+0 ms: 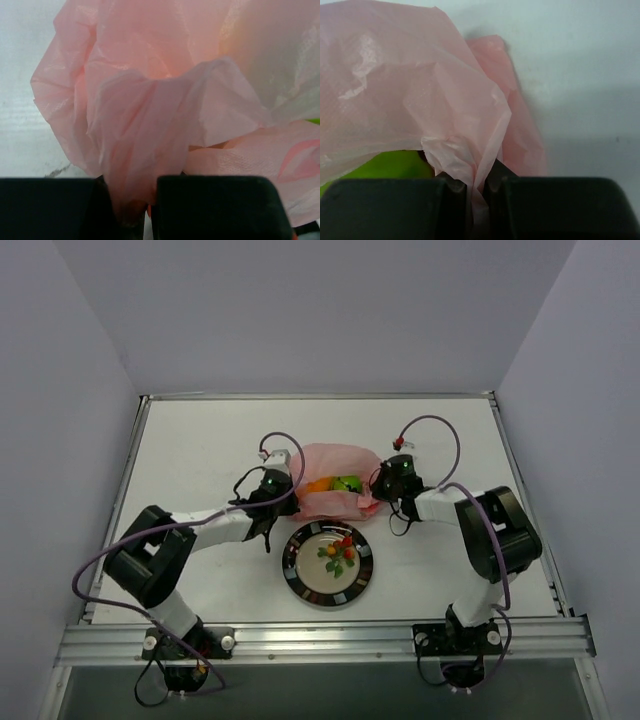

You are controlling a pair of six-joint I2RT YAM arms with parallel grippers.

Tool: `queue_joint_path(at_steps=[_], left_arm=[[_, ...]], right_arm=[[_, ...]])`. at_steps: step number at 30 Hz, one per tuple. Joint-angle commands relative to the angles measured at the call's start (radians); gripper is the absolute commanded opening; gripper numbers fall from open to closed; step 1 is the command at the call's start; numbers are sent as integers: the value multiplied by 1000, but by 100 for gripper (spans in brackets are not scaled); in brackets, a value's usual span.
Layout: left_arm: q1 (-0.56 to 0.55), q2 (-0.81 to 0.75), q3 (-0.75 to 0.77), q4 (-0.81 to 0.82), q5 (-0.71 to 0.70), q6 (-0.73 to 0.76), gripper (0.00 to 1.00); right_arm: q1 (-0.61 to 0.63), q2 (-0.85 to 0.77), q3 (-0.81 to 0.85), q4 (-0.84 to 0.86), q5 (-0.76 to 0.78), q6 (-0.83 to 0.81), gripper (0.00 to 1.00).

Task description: Take the fake fruits out of the plastic bag

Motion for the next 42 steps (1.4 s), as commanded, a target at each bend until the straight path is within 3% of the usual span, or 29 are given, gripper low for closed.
queue_joint_path(at_steps=[1, 7, 11, 14, 15, 17, 18, 21, 24, 26, 27, 30, 31, 34, 39, 41, 42], left_arm=[[31, 57, 127, 67, 4, 8, 2], [103, 132, 264, 46, 46, 6, 2], [103, 118, 195, 84, 72, -8, 2], [100, 117, 97, 144, 116, -52, 2], [99, 117, 74, 161, 128, -72, 2], [84, 108, 20, 204, 138, -80, 2], [77, 89, 9, 211, 135, -80, 2], [61, 42, -11, 224, 118, -69, 2], [54, -3, -14, 228, 110, -58, 2], [54, -21, -11, 230, 107, -54, 2], [54, -38, -9, 230, 107, -49, 2], [53, -52, -2, 228, 104, -35, 2], [54, -55, -1, 228, 102, -34, 2], [54, -52, -3, 236, 107, -25, 2], [53, -32, -18, 268, 121, -12, 2], [56, -29, -23, 270, 127, -8, 2], [56, -26, -26, 271, 129, -6, 2]], right_arm=[[-26, 70, 138, 72, 39, 10, 0], [-30, 102, 316, 12, 39, -26, 1], [-32, 35, 200, 0, 78, -34, 7], [-40, -17, 128, -3, 86, -37, 24], [-46, -46, 132, -50, 82, -48, 41], [-55, -93, 155, -109, 82, -69, 59], [-55, -120, 166, -164, 87, -83, 75], [-55, -295, 201, -276, 107, -126, 89], [-46, -395, 206, -351, 95, -154, 89], [-31, -479, 197, -368, 51, -172, 82], [-20, -504, 192, -371, 5, -178, 63], [84, -486, 210, -397, -31, -226, 26], [150, -441, 241, -405, -34, -241, 24], [219, -345, 291, -388, -43, -281, 19], [227, -149, 382, -322, -8, -339, 19], [227, -92, 437, -324, 27, -365, 23], [227, -46, 449, -319, 44, -375, 32]])
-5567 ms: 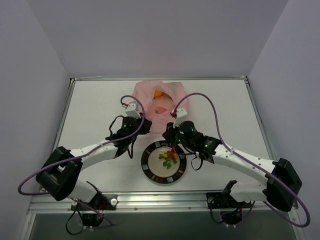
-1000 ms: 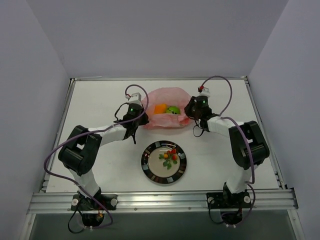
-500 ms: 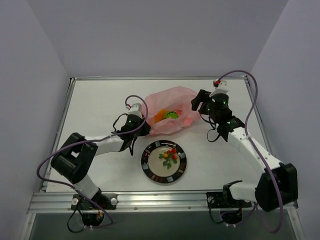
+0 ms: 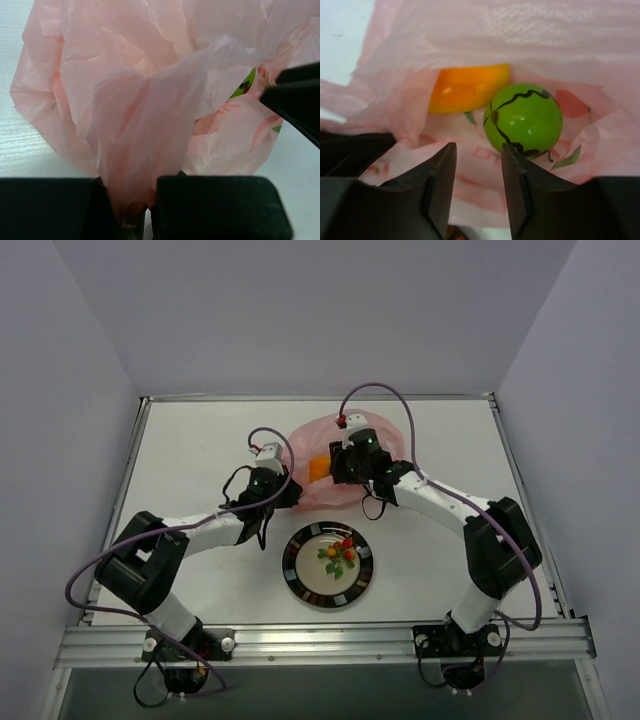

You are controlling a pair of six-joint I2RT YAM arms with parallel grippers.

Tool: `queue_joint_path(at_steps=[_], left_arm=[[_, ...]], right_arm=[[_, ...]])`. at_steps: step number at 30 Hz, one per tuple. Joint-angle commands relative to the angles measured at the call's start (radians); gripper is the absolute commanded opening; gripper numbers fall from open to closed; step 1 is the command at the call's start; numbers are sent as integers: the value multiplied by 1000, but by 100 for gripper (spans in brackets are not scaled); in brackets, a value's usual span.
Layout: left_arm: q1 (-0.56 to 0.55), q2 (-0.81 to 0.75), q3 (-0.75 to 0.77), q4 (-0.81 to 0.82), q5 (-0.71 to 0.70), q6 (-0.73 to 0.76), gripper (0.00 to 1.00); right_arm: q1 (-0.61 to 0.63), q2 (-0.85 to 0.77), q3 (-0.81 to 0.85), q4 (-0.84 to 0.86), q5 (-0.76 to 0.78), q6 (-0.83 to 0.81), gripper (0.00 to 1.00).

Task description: Take the fake fruits out of the plastic bag

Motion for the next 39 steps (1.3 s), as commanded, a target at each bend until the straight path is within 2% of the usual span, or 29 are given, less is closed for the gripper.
queue_joint_path(at_steps=[1, 2, 3, 5, 6, 11, 15, 25, 39], left_arm=[[0, -3, 1, 56, 15, 28, 2], [0, -2, 0, 59, 20, 28, 2], [1, 0, 1, 59, 21, 28, 2], [0, 1, -2, 57, 23, 28, 2], [1, 3, -5, 60, 23, 28, 2], [1, 27, -6, 68, 26, 21, 2], [-2, 61, -2, 83, 38, 10, 2], [-3, 70, -3, 82, 18, 24, 2], [-3, 66, 1, 77, 17, 30, 2]], right_arm=[[-6, 79, 103, 24, 114, -80, 38], [-6, 97, 114, 23, 129, -86, 44], [-6, 125, 126, 24, 145, -91, 55], [-6, 140, 122, 20, 153, -95, 68], [-6, 148, 108, 18, 148, -95, 78], [1, 143, 8, 18, 159, -98, 96], [0, 160, -50, 62, 143, -117, 100], [-15, 225, 102, 84, 220, -141, 100], [-69, 337, 169, 115, 154, -106, 99]])
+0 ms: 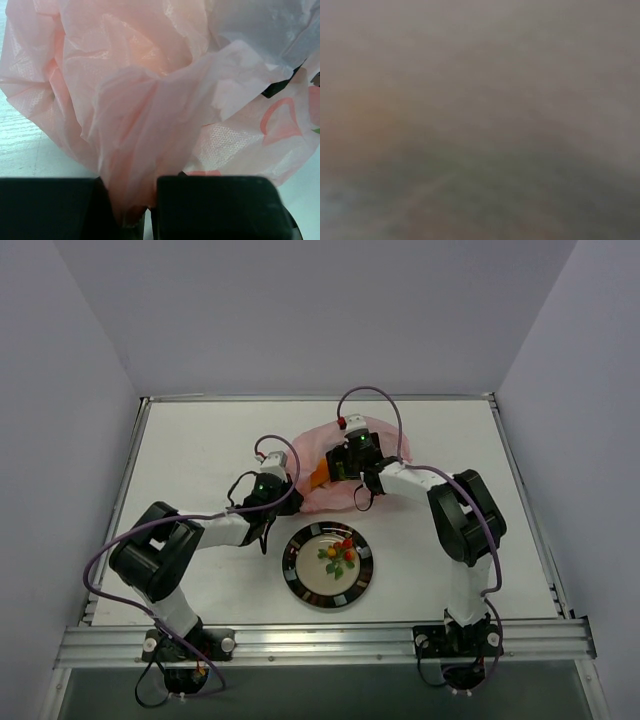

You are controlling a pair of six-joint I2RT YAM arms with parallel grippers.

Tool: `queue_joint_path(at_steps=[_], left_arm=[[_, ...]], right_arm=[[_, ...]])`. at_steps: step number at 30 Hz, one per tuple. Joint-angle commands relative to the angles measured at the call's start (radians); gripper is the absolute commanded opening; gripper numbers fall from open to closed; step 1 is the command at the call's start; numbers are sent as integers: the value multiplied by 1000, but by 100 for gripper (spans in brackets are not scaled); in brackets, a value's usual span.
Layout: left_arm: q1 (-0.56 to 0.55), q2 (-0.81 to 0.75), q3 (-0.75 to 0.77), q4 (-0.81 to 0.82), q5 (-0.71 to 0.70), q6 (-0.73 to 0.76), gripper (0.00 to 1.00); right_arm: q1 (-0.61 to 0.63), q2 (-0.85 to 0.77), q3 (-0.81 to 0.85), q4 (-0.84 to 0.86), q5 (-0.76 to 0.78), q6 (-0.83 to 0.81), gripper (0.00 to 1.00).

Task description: Take the fake fruits out of the plastic bag

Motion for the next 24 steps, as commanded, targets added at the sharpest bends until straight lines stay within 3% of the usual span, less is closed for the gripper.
queue_joint_path(at_steps=[1, 3, 6, 10, 14, 24], left_arm=[[-3, -32, 17, 27, -10, 17, 2], [-3, -27, 19, 28, -12, 17, 2], [-3, -24, 20, 30, -7, 15, 2], [-3, -32, 17, 30, -9, 15, 2], [-3, -44, 12, 38, -15, 15, 2], [1, -66, 17, 53, -9, -4, 2]], right_arm=[[1, 4, 38, 11, -9, 16, 100], [-1, -2, 30, 11, -9, 25, 100], [1, -17, 13, 14, -15, 31, 91], [10, -109, -41, 82, -35, 42, 63], [21, -253, -77, 68, -59, 49, 58], [47, -486, -254, 30, -231, 126, 59]])
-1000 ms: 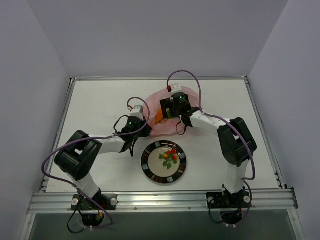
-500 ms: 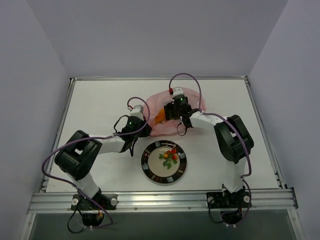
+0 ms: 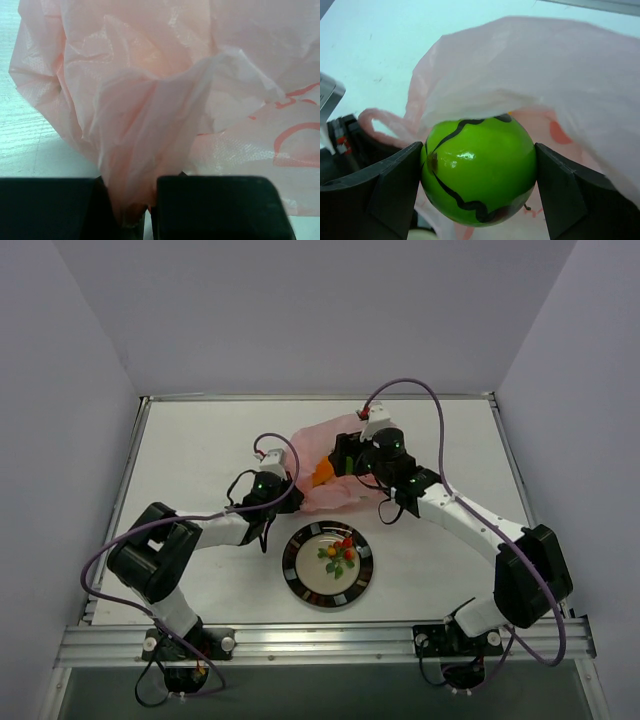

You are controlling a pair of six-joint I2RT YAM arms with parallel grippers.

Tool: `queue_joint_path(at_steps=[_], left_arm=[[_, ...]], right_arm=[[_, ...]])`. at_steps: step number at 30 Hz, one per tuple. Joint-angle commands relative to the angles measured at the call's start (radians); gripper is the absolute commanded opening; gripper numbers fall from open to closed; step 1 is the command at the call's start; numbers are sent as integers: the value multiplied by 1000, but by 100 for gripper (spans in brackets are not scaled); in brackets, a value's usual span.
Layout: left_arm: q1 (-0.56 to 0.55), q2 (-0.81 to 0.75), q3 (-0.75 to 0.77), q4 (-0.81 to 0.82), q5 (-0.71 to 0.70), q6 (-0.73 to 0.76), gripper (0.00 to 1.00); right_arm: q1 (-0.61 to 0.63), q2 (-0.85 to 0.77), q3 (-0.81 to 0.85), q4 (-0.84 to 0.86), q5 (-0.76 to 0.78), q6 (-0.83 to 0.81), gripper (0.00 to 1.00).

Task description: Take the fake fruits out of the plastic bag

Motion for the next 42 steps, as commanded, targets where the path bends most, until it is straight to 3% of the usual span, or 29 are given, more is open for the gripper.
queue_joint_path(at_steps=[1, 6, 12, 20, 27, 32, 35, 37, 38, 41, 42], left_arm=[[1, -58, 17, 45, -9, -4, 2], [9, -75, 12, 45, -10, -4, 2], [14, -75, 11, 45, -9, -4, 2], [20, -77, 6, 45, -9, -2, 2], [20, -86, 5, 40, -7, 2, 2], [18, -101, 0, 32, -19, 12, 2], [18, -107, -1, 31, -23, 13, 2], [20, -110, -3, 31, -24, 15, 2], [20, -112, -3, 31, -24, 15, 2], [20, -110, -4, 31, -27, 15, 2], [18, -110, -4, 31, -27, 15, 2]], right_arm=[[19, -63, -77, -15, -109, 45, 59], [105, -129, -171, 1, -221, 79, 60], [257, -120, -277, 90, -224, 63, 60], [366, 12, -246, 16, -82, 0, 61], [375, -29, -237, -36, -39, -4, 98], [364, -106, -189, -59, -39, -35, 98], [323, -136, -157, -58, -60, -50, 89], [289, -137, -130, -58, -60, -44, 71], [251, -132, -98, -53, -50, -35, 51], [182, -81, -36, -29, 9, 5, 21], [174, -42, -22, -21, 27, 13, 17]])
